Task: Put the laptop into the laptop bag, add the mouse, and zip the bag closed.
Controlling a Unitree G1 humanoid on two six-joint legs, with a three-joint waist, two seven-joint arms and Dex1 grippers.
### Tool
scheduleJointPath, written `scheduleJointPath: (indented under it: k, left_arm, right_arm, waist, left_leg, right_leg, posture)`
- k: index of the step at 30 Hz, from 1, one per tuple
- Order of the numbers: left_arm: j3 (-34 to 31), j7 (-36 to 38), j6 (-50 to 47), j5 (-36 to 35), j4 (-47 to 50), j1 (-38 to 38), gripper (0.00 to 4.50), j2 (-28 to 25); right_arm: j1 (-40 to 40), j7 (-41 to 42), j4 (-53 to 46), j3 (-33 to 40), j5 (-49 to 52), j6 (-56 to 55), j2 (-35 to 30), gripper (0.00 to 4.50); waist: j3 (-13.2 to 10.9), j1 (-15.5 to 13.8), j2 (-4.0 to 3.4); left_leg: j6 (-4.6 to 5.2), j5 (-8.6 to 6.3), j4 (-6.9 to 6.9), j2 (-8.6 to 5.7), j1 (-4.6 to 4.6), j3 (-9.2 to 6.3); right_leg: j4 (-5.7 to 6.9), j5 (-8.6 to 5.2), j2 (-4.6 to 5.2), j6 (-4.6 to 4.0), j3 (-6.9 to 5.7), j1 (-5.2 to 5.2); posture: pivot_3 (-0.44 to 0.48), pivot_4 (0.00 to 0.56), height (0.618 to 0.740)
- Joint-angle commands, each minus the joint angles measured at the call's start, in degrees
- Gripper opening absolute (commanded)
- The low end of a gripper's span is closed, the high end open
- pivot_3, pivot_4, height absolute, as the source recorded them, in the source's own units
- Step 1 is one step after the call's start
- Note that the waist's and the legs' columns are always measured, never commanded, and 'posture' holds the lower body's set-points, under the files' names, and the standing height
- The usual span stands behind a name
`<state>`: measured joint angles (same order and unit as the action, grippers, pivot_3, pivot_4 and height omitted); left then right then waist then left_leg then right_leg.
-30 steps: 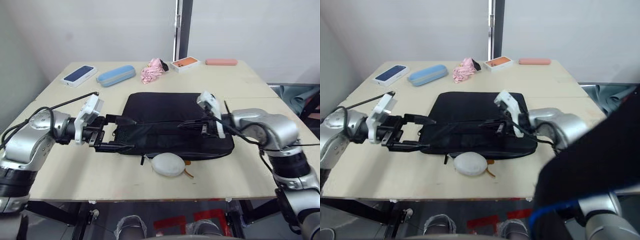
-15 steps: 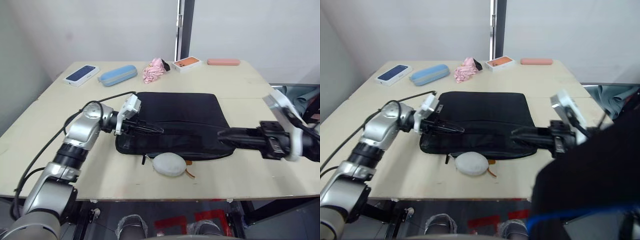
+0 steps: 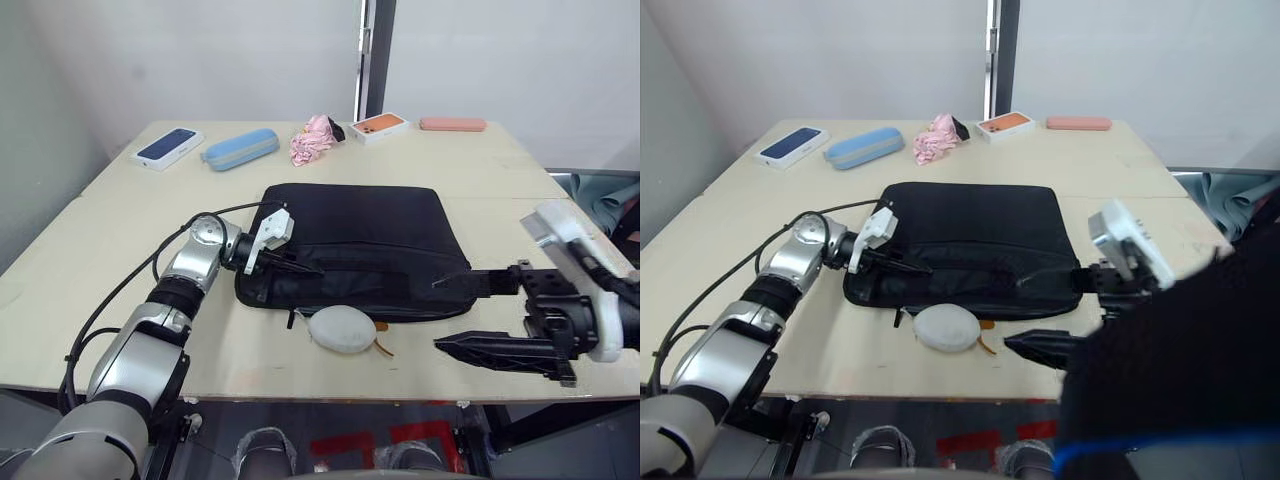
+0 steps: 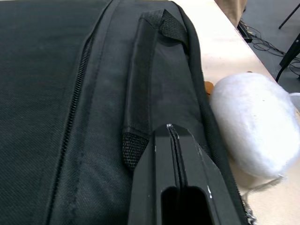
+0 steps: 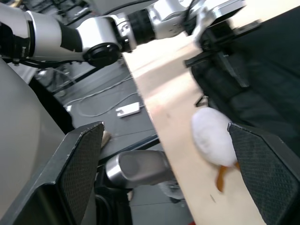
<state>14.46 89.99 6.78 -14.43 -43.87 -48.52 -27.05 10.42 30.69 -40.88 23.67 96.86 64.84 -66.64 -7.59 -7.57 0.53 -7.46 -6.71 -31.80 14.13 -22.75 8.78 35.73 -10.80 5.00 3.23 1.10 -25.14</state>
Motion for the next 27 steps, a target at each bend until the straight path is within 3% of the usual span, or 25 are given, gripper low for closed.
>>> scheduleJointPath:
  k: [1,5,12,19,24,27]
  left_arm:
    - [-0.7,0.8,3.0,2.3,-2.5,-1.3,0.00,0.6]
    - [1.1,-1.7,7.4,7.7,-6.7,-1.6,0.00,0.7]
    - [0.4,-1.5,7.7,8.6,-6.9,-0.9,0.00,1.2]
    - [0.0,-1.1,6.3,8.3,-5.4,0.8,0.00,0.6]
    - [-0.2,-0.5,5.3,8.3,-4.2,1.5,0.00,0.4]
    - [-0.2,-0.6,5.3,8.5,-4.1,1.7,0.00,0.3]
  right_arm:
    - [7.2,-1.8,2.8,-13.3,-8.7,-0.4,3.7,4.48]
    - [18.6,-1.1,8.5,-30.3,-24.7,0.8,12.5,4.48]
    - [28.0,6.3,16.6,-46.1,-42.2,-0.9,22.5,4.48]
    - [31.4,13.3,22.1,-55.3,-56.5,-5.2,26.0,4.48]
    - [32.5,15.2,25.2,-57.5,-61.7,-4.6,29.2,4.48]
    - [32.1,16.6,25.4,-57.0,-63.2,-4.7,30.1,3.69]
  waist:
    - [0.0,0.0,0.00]
    - [0.0,0.5,-0.01]
    - [0.0,0.5,-0.04]
    - [0.0,0.5,-0.05]
    - [0.0,0.8,-0.06]
    - [0.0,0.8,-0.06]
  left_leg:
    - [0.00,0.00,-0.03,0.00,-0.06,-0.04]
    - [-0.02,0.02,-0.19,-0.03,-0.17,-0.24]
    - [-0.03,0.02,-0.27,-0.06,-0.16,-0.43]
    - [-0.03,0.02,-0.32,-0.06,-0.13,-0.50]
    - [-0.04,0.02,-0.33,-0.06,-0.09,-0.50]
    - [-0.04,0.02,-0.36,-0.06,-0.09,-0.51]
  right_leg:
    - [0.00,0.00,0.01,0.00,-0.03,-0.02]
    - [0.14,0.04,0.08,0.00,-0.33,0.01]
    - [0.15,0.05,0.18,-0.02,-0.58,0.19]
    - [0.20,0.06,0.21,-0.03,-0.67,0.27]
    - [0.28,0.06,0.20,-0.04,-0.66,0.27]
    - [0.31,0.06,0.20,-0.05,-0.66,0.27]
  posture:
    - [0.000,0.150,0.740]
    - [0.000,0.150,0.740]
    - [0.000,0.150,0.740]
    - [0.000,0.150,0.740]
    - [0.000,0.150,0.740]
    - [0.000,0.150,0.740]
